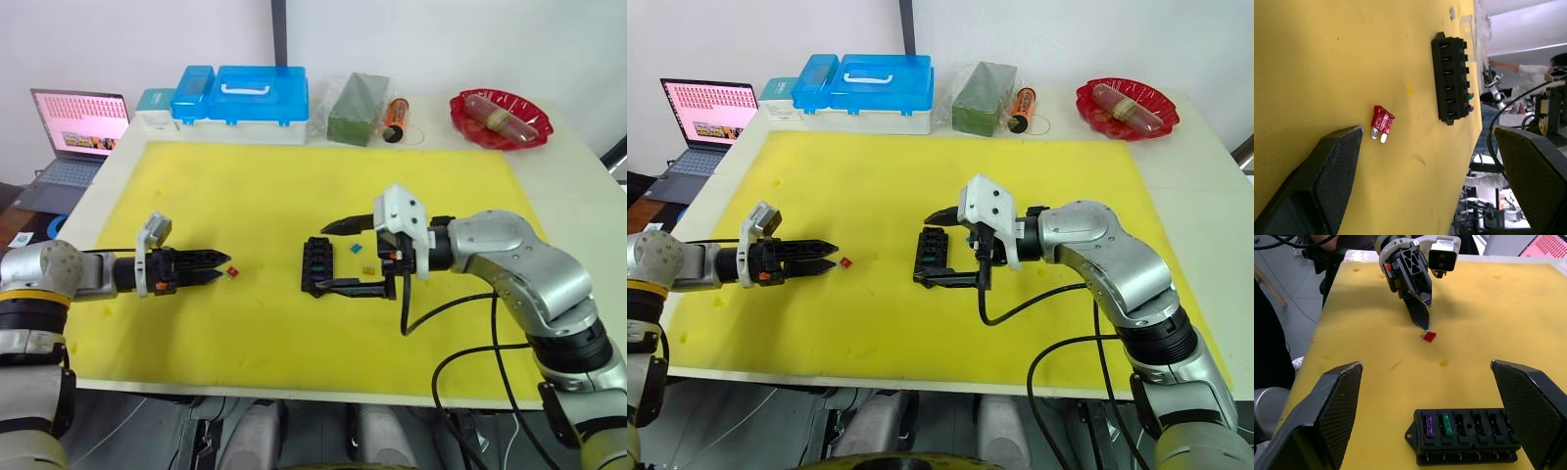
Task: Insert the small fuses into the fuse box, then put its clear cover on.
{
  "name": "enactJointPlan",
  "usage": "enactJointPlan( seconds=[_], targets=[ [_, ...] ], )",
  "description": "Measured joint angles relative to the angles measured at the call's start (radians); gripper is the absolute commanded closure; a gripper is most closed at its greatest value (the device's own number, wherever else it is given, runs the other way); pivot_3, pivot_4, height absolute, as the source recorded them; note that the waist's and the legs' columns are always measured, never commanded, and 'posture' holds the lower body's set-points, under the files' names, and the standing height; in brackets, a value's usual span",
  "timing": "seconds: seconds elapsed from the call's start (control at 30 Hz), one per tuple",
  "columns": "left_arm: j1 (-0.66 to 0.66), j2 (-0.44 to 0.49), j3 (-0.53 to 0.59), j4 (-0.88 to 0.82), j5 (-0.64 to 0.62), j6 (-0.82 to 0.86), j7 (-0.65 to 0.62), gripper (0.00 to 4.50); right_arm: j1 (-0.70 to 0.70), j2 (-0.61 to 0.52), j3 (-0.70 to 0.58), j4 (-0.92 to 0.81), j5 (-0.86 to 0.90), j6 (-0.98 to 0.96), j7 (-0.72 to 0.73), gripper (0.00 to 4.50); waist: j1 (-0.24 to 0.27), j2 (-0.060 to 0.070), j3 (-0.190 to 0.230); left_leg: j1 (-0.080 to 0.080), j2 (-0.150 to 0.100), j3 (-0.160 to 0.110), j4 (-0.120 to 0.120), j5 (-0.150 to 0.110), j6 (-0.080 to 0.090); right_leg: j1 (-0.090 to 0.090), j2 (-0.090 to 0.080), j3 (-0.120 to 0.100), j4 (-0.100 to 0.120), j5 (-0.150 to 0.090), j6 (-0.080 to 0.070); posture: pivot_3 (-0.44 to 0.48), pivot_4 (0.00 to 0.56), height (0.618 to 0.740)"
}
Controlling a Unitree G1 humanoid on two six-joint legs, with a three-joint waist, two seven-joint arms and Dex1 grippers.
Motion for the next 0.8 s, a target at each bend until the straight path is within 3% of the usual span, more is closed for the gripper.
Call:
enactJointPlan(
  seconds=[0.5,0.6,0.8],
  targets=[
    [-0.022,-0.057,-0.004,0.010,0.107,-0.031,-0.058,0.02,0.000,-0.009,0.000,-0.012,0.003,0.018,0.000,0.00,0.002,0.000,0.000,0.000,0.000,0.000,0.000,0.000,0.000,0.001,-0.001,0.000,0.000,0.000,0.000,0.000,0.150,0.740],
    [-0.022,-0.065,-0.006,0.012,0.131,-0.044,-0.058,0.59,0.005,-0.015,0.000,-0.024,0.003,0.018,-0.001,0.00,0.002,0.001,-0.001,0.000,0.000,0.000,0.000,0.000,0.000,0.001,-0.001,0.000,0.000,0.000,0.000,0.000,0.150,0.740],
    [-0.014,-0.080,-0.011,0.044,0.197,-0.089,-0.055,2.83,0.012,-0.016,0.000,-0.034,0.004,0.018,-0.001,0.00,0.000,0.001,-0.001,0.001,0.000,0.000,0.000,0.000,0.000,0.001,-0.001,0.000,0.000,0.000,0.000,0.000,0.150,0.740]
  ],
)
